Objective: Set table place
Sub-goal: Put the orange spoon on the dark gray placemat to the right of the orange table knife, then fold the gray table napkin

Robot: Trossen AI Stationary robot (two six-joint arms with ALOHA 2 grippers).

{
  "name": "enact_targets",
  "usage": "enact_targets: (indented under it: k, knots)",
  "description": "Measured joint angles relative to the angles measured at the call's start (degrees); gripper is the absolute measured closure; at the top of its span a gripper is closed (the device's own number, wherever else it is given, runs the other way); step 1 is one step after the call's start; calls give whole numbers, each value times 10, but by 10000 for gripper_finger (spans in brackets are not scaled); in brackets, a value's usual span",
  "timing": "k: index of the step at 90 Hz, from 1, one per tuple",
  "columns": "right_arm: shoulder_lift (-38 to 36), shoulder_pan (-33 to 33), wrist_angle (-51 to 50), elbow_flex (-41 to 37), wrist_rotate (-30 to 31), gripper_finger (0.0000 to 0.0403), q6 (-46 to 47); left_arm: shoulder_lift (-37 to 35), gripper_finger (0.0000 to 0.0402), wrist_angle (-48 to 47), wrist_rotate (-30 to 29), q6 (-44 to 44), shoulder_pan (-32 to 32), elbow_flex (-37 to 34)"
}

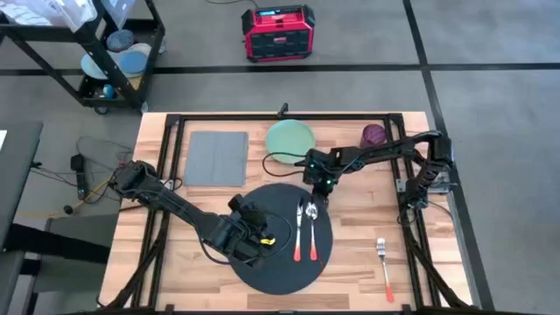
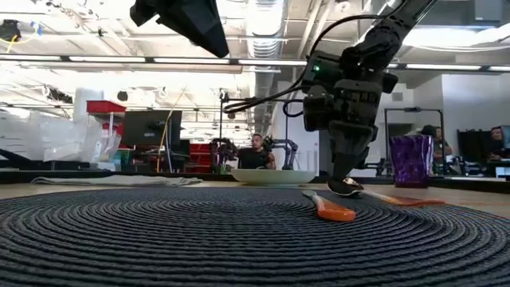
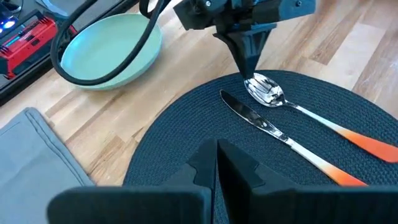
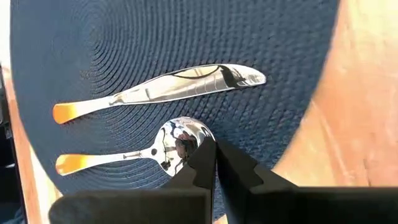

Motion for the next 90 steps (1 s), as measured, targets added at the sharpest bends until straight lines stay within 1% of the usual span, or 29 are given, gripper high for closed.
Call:
enact_targets:
  k: [10, 28, 40, 51, 65, 70, 77, 81, 85, 90]
  knots:
    - [0, 0, -5, 0, -12, 388, 0, 0, 401, 0, 0, 0, 0, 0]
    - [0, -7, -14, 0, -18, 331, 4, 0, 401, 0, 0, 0, 0, 0]
    - [0, -25, -14, 0, -18, 303, 5, 0, 401, 0, 0, 0, 0, 0]
    - [0, -59, -30, 0, -25, 291, 4, 0, 401, -3, 0, 1, 0, 0]
    - [0, -115, -100, 0, -68, 296, -9, -10, 401, -3, -8, 44, 9, 0]
    - [-5, -128, -126, -1, -89, 302, -20, -28, 401, -6, -40, 55, 13, 0]
    - [-25, -133, -142, -1, -110, 309, -35, -73, 402, -19, -143, 38, 15, 0]
    - [-43, -132, -144, -1, -113, 313, -40, -102, 401, -33, -205, 1, 15, 0]
    - [-62, -130, -143, -1, -113, 316, -40, -131, 401, -58, -259, -56, 14, -4]
    - [-90, -126, -131, -1, -113, 318, -39, -169, 401, -95, -298, -130, 13, -30]
